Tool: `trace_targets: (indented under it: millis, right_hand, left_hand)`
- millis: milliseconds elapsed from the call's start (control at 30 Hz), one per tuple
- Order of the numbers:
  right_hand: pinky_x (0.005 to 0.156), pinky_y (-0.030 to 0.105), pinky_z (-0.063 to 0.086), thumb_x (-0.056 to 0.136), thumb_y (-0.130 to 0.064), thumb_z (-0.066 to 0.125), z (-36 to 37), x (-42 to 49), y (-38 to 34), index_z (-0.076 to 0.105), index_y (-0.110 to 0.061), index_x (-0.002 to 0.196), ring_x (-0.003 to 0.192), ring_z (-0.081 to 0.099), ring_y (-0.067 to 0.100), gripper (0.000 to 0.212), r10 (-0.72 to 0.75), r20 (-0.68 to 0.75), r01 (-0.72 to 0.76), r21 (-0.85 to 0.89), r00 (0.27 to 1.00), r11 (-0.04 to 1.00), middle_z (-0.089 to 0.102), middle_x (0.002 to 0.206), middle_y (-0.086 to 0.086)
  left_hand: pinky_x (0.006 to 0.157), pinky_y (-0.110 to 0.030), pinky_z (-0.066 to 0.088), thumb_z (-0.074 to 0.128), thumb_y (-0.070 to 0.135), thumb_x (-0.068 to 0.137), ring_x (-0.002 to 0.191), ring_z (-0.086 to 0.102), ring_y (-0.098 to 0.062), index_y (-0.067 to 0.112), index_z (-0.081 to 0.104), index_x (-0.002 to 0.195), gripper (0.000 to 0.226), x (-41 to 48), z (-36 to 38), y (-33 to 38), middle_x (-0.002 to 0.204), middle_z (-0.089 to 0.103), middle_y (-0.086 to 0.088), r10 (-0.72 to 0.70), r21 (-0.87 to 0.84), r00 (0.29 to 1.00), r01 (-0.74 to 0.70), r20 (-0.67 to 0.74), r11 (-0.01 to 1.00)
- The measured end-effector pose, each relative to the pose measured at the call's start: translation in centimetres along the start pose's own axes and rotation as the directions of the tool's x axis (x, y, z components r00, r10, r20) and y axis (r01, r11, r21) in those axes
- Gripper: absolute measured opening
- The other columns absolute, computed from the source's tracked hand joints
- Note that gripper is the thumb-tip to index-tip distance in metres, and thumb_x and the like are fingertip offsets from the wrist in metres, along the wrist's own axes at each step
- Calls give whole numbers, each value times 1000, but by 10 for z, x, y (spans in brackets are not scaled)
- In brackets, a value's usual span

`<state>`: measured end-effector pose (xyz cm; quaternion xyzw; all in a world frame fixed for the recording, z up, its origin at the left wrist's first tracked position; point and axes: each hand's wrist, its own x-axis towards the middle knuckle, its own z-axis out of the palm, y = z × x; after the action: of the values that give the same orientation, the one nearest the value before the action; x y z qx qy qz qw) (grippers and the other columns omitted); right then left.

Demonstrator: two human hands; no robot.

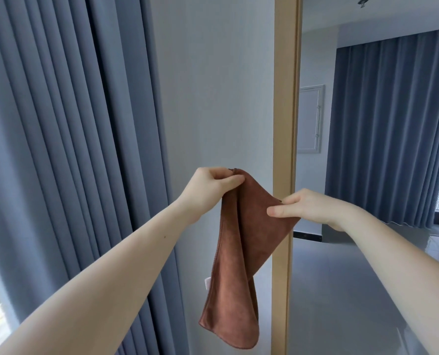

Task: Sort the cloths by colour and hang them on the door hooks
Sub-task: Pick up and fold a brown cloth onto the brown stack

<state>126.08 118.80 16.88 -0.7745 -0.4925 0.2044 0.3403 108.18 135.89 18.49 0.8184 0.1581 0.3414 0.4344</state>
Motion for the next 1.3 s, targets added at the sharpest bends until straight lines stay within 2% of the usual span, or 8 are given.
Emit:
trace_targets:
  millis: [267,400,667,800,900,1033,1133,1300]
  right_hand:
    - [88,30,55,74,-70,75,-6,11,-6,81,-20,97,96,68,12,56,112,5,-103,-360,994,927,75,101,-5]
    - [59,28,28,79,-60,78,-22,5,-20,66,-4,72,65,41,16,57,9,-127,-47,-305,992,951,42,71,5]
    - [61,27,36,82,-45,81,-27,1,-30,76,-8,72,67,51,16,39,-101,-198,57,-219,975,974,55,68,5]
    - [79,22,48,82,-41,83,-20,0,-23,79,-15,86,94,71,18,26,-136,-321,134,-30,937,991,77,91,3]
    - [81,24,53,82,-34,85,6,6,-13,67,-26,113,96,72,16,36,-95,-602,330,293,793,897,75,104,2]
    - [80,33,59,86,-30,80,44,11,-2,68,-23,117,94,76,16,34,15,-428,275,606,904,746,78,108,-2]
    - [78,37,61,92,-30,75,45,14,-5,73,-23,104,91,77,16,14,55,-461,319,690,886,649,80,96,-5]
    - [98,43,56,96,-42,68,46,20,-17,74,-20,110,103,74,17,27,36,-494,358,676,868,644,79,105,-4]
  left_hand:
    - [98,-46,54,69,24,90,84,68,-16,15,73,80,14,2,-15,-11,86,73,-1,-58,-28,998,57,-20,998]
    - [94,-26,55,70,20,94,95,75,-13,12,80,94,13,-4,-26,-25,97,80,1,-125,32,992,124,26,992]
    - [94,-32,59,73,13,94,103,74,-25,-4,74,100,18,-4,-28,-34,108,77,-14,-164,-284,984,179,75,942]
    - [86,-34,59,70,16,96,87,69,-23,11,58,78,22,1,-25,-32,93,68,-11,-159,-459,987,154,28,875]
    - [80,-35,57,66,15,99,80,65,-20,13,57,80,21,5,-20,-23,86,66,-5,-138,-494,989,97,-46,864]
    - [69,-30,54,67,12,98,78,63,-18,11,57,91,12,7,-17,-13,88,64,-6,-130,-495,984,54,-121,867]
    - [75,-32,56,66,10,98,79,62,-19,10,58,96,9,5,-22,-10,89,64,-8,-128,-481,980,41,-150,876]
    - [94,-43,60,67,12,96,91,70,-23,21,64,119,24,4,-37,-8,111,71,-19,-139,-299,985,102,-105,949]
